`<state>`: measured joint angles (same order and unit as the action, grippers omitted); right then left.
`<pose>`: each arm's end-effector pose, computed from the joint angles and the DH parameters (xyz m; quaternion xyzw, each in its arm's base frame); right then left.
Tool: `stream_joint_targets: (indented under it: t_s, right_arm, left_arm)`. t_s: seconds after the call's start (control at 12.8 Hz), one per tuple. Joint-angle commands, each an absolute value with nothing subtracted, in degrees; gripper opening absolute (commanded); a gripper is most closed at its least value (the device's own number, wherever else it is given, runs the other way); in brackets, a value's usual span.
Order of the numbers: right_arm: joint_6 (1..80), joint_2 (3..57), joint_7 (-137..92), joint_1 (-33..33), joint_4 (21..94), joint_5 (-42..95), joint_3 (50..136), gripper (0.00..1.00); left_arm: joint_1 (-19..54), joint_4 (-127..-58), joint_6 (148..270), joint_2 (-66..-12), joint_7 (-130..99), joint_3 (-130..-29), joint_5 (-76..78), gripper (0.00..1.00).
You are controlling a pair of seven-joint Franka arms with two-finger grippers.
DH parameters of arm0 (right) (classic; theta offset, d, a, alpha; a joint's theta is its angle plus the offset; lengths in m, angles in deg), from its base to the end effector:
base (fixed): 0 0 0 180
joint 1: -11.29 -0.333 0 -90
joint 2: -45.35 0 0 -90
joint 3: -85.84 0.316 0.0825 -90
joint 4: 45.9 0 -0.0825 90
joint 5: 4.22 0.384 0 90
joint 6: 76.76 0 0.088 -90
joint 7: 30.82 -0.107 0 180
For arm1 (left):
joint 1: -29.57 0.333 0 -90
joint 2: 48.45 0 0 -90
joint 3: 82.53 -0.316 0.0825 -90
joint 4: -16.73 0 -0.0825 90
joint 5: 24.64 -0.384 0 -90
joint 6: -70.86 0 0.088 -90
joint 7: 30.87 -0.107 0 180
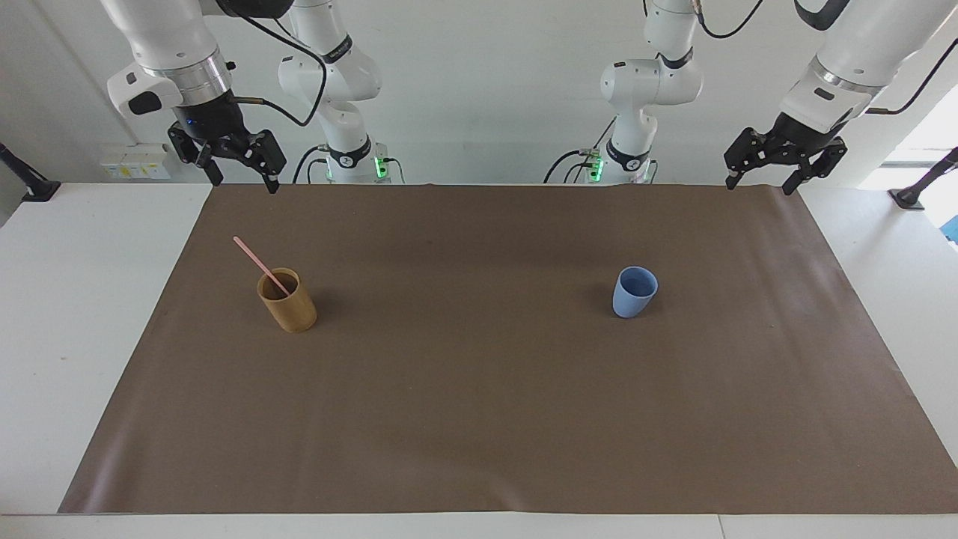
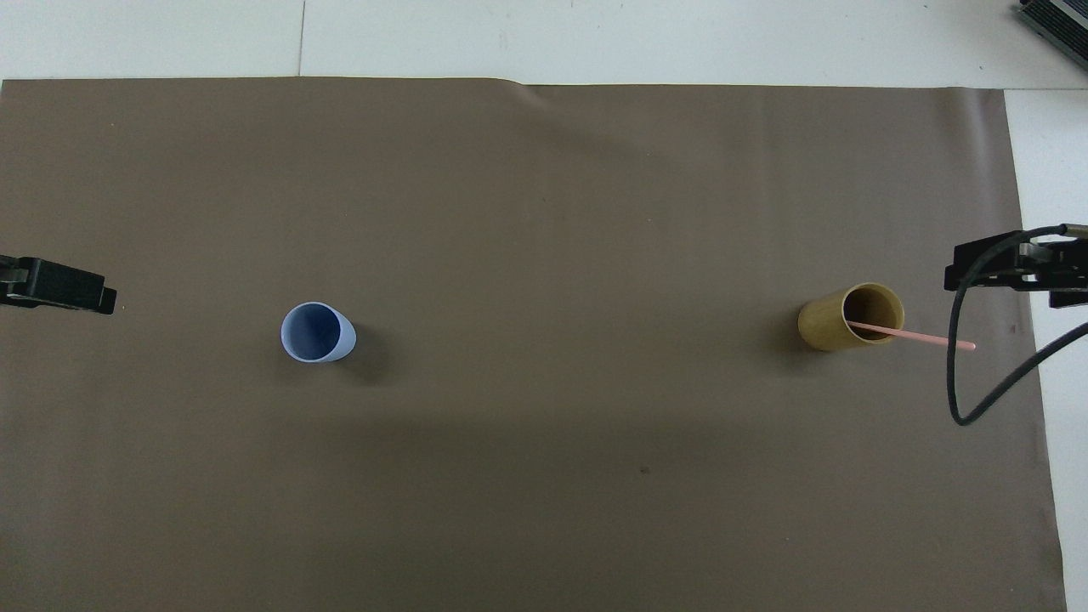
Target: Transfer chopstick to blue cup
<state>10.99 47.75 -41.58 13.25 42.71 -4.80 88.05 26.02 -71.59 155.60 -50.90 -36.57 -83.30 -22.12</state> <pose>0.5378 0.0017 0.6553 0.9957 -0.0919 0.0139 0.0045 0.5310 -0.0307 0.6536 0.9968 -0.0757 -0.0093 0.0224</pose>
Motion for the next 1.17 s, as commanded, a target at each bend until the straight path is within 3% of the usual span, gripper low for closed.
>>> stream_joint_targets:
  t_s: [0.0,0.62,1.09]
  right_arm:
    - [11.1,48.3,-40.4,13.9,43.5,-3.6,88.1,1.0]
    - [11.1,48.2,-40.4,13.9,43.2,-3.5,88.0,1.0]
    - [11.0,48.2,-40.5,13.9,43.2,-3.5,88.0,1.0]
  left_arm:
    - [26.8,-72.8,154.2,-52.4,-37.5,-83.0,-21.4,1.0]
    - [26.8,-73.0,154.5,-52.5,-37.3,-83.0,-21.4,1.0]
    - [26.6,-76.8,155.2,-54.7,-37.3,-83.0,-21.4,1.0]
